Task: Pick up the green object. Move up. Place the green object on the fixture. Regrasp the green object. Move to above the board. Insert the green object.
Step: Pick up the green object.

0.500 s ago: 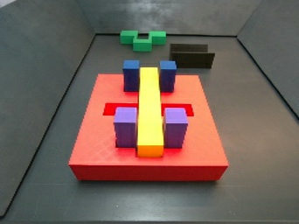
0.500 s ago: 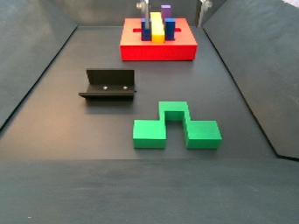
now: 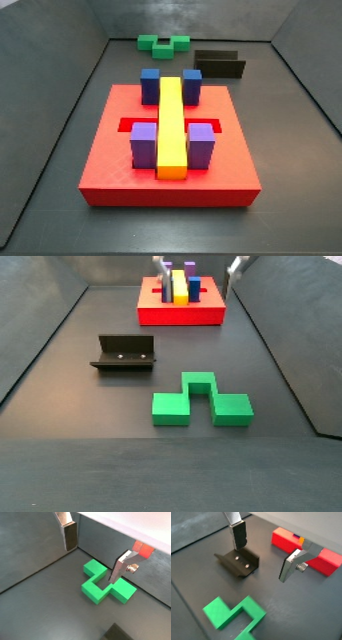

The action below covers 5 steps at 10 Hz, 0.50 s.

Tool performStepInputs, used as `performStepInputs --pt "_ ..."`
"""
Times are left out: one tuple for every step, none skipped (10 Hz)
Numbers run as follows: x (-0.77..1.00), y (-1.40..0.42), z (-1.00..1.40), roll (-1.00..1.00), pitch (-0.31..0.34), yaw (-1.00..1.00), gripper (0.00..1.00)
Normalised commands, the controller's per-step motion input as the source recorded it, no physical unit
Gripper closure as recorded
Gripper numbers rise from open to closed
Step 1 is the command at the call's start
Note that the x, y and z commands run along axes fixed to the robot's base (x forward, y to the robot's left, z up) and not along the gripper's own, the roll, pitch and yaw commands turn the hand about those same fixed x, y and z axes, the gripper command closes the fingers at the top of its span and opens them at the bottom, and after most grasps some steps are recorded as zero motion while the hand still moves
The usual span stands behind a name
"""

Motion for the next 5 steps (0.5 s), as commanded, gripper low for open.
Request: performStepInputs --pt "0.27 0.45 -0.69 0.04 0.000 -0.02 0.00" --pt "0.00 0.34 -0.82 0.01 -0.037 0.00 0.00" --pt "-0.18 0.26 -0.84 0.00 -0.004 -0.07 0.00" --pt "-0.30 0.27 -0.75 -0.06 0.000 -0.20 0.00" --pt "-0.40 0.31 -0.41 -0.16 -0.054 -0.28 0.00"
